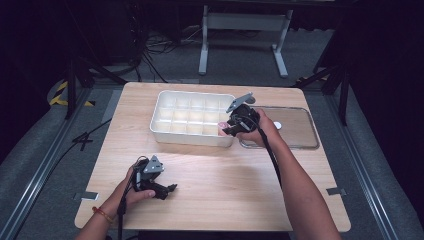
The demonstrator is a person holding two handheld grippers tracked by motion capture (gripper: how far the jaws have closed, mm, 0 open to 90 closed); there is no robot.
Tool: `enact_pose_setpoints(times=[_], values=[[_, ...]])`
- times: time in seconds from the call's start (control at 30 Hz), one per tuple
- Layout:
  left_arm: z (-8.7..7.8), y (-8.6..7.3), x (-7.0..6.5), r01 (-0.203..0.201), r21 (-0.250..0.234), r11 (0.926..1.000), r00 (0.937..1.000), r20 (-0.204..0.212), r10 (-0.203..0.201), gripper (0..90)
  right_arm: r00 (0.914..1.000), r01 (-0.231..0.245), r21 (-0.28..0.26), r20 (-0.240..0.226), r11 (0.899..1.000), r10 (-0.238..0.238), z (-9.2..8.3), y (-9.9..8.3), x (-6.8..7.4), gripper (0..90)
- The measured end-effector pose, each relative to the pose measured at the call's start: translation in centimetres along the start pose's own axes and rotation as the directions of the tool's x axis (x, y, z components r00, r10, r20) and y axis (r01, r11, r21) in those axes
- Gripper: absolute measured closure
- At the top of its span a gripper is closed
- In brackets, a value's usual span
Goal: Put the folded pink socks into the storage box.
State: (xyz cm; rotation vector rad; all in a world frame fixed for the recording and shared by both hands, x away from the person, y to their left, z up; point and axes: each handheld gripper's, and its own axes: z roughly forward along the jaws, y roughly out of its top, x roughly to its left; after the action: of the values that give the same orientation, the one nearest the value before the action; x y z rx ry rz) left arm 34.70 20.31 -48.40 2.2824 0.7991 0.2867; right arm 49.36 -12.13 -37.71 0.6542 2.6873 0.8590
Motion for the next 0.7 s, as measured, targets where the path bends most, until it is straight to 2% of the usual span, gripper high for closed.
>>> enact_pose_setpoints(times=[0.2,0.4,0.7], values=[[0.0,0.0,0.0,0.000,0.000,1.0000,1.0000,0.000,0.000,6.1,0.9997,0.012,-0.011,0.024,1.000,-0.012,-0.8,-0.2,0.5,51.4],[0.0,0.0,0.0,0.000,-0.001,1.0000,1.0000,0.000,0.000,6.1,0.9995,0.017,-0.026,0.028,1.000,-0.017,-1.4,-0.5,0.7,48.5],[0.0,0.0,0.0,-0.001,0.000,1.0000,1.0000,0.000,0.001,6.1,0.9973,0.023,-0.041,0.070,0.999,-0.020,-2.3,-1.0,1.3,43.3]])
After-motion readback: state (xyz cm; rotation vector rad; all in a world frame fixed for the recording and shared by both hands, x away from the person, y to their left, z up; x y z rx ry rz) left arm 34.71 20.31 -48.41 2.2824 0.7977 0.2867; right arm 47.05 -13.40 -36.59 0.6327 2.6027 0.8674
